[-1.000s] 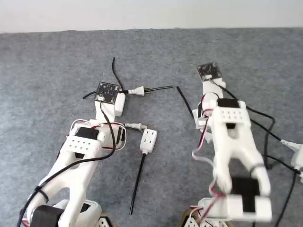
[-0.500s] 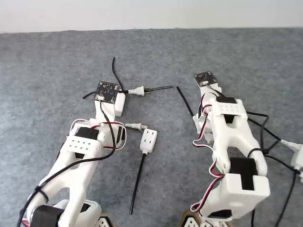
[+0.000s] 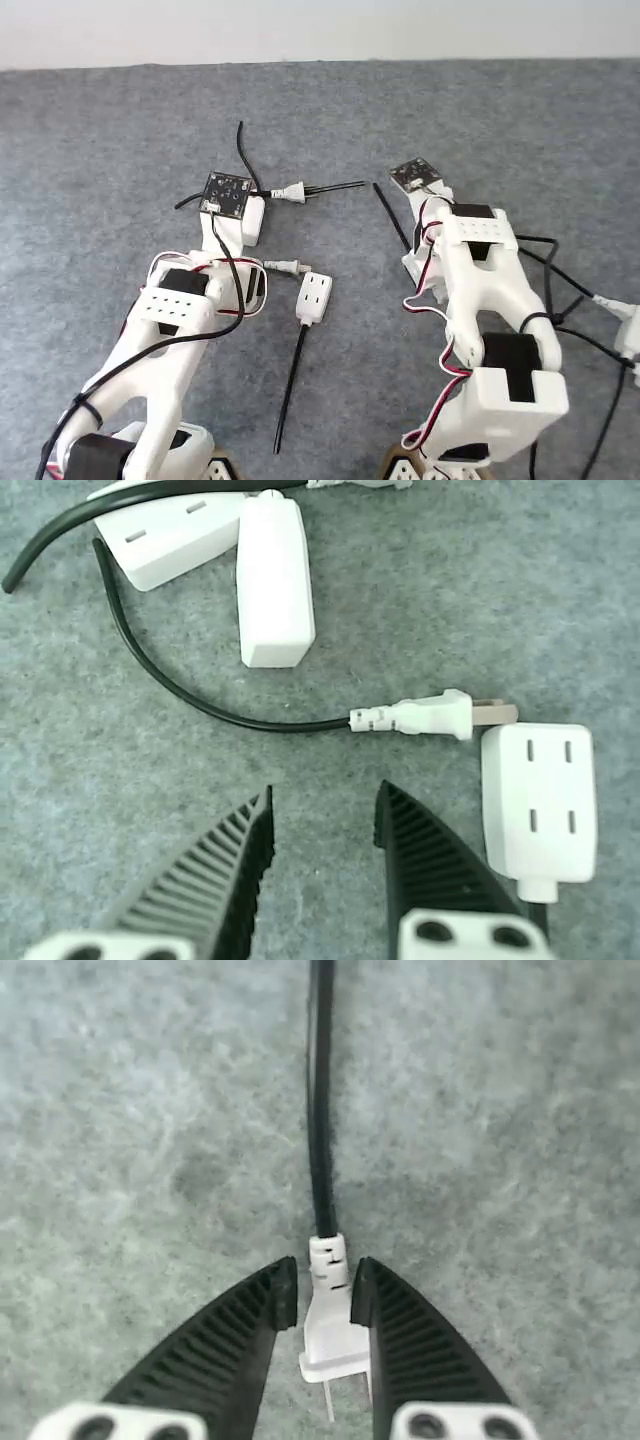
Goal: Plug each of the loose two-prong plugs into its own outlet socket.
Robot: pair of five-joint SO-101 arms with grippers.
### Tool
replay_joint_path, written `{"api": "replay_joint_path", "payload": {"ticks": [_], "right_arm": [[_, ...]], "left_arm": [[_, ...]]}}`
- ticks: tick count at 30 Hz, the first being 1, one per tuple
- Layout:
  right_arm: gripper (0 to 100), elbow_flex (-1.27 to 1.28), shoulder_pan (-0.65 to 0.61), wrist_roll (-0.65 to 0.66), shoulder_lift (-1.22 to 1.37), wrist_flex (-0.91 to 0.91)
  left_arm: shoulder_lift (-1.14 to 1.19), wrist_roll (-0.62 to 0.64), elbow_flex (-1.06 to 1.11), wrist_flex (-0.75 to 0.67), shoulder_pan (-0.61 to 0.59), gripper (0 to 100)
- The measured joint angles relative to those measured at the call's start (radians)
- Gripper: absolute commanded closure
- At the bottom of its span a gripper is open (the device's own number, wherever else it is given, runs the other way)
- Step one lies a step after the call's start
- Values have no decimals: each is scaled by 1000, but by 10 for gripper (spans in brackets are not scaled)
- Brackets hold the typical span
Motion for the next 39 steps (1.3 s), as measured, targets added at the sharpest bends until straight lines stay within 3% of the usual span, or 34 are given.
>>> {"api": "replay_joint_path", "payload": {"ticks": [8, 14, 17, 26, 32, 39], "right_arm": [[886, -72, -11, 77, 84, 77], [896, -190, -2, 77, 175, 164], [998, -204, -2, 77, 181, 172], [989, -204, 6, 12, 180, 192], [990, -190, -54, -129, -48, 273], [990, -31, -269, -342, -462, 296]], "left_arm": [[0, 0, 0, 0, 0, 840], [0, 0, 0, 0, 0, 840], [0, 0, 0, 0, 0, 840], [0, 0, 0, -20, 0, 842], [0, 0, 0, -37, 0, 841], [0, 0, 0, -37, 0, 841]]}}
